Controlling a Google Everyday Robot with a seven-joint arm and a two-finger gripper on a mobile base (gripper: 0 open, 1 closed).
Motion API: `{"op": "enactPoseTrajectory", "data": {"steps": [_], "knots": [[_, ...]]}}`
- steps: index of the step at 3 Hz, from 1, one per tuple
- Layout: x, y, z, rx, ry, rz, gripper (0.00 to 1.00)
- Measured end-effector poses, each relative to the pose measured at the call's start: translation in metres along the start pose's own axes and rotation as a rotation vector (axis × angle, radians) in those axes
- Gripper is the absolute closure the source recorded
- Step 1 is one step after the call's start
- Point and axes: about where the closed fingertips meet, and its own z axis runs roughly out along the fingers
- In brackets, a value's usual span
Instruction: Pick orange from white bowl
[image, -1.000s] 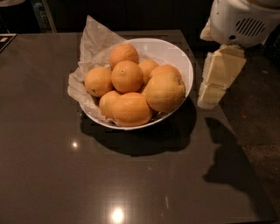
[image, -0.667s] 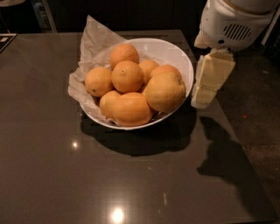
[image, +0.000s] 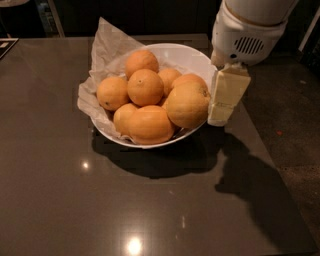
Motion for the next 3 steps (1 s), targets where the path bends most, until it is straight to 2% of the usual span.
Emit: {"op": "enactPoseTrajectory", "data": {"steps": [3], "knots": [[-0.0166, 0.0077, 0.0172, -0.031, 0.044, -0.034, 0.29]]}}
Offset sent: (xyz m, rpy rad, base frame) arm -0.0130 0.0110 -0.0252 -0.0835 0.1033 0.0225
